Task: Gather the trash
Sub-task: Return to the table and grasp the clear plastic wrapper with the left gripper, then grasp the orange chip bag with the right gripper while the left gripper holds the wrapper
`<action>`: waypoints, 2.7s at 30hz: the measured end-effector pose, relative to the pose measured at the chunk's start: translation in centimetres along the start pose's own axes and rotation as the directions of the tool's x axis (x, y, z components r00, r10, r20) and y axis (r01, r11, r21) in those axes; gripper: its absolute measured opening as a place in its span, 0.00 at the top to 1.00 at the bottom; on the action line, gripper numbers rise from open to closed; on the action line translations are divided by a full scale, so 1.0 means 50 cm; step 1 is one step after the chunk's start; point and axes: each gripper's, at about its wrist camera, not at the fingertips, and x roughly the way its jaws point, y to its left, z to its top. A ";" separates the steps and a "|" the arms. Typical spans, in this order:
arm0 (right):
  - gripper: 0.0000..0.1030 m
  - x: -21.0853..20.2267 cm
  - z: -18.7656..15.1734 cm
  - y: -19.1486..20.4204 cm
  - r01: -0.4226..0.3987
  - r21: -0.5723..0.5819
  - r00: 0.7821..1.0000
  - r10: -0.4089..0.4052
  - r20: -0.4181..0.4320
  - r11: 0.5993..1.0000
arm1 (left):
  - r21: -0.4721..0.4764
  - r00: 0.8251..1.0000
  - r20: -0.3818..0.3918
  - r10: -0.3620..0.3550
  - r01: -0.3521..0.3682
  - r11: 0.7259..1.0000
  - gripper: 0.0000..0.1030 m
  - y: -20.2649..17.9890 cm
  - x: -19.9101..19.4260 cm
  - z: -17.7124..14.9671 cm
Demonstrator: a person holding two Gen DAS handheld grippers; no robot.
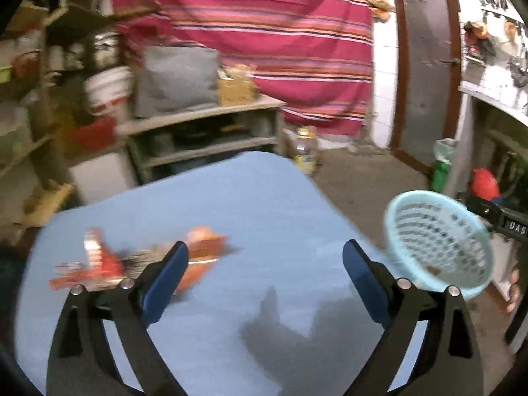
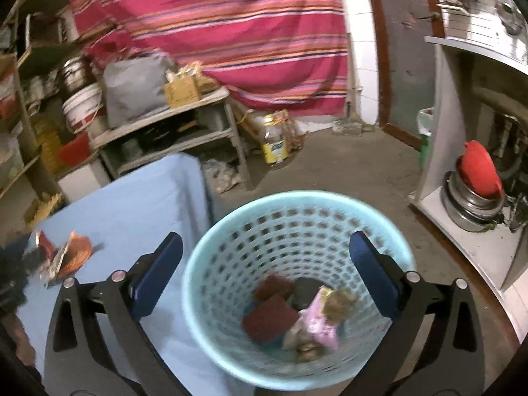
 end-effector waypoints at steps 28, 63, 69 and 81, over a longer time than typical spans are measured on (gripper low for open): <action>0.04 0.103 -0.008 0.392 -0.135 -0.181 0.990 0.140 0.011 0.974 | -0.233 0.964 -0.088 0.250 -0.264 0.936 0.08 0.445 -0.018 -0.128; 0.04 0.249 -0.028 0.579 -0.204 -0.329 0.978 0.177 -0.110 0.922 | -0.253 0.959 -0.252 0.130 -0.195 0.947 0.76 0.556 0.136 -0.158; 0.05 0.288 -0.052 0.625 -0.261 -0.321 0.962 0.215 -0.171 0.910 | -0.279 0.961 -0.233 0.148 -0.212 0.937 0.78 0.576 0.111 -0.149; 0.97 0.302 -0.065 0.623 -0.318 -0.330 0.937 0.243 -0.250 0.889 | -0.286 0.957 -0.219 0.189 -0.248 0.926 0.79 0.577 0.081 -0.134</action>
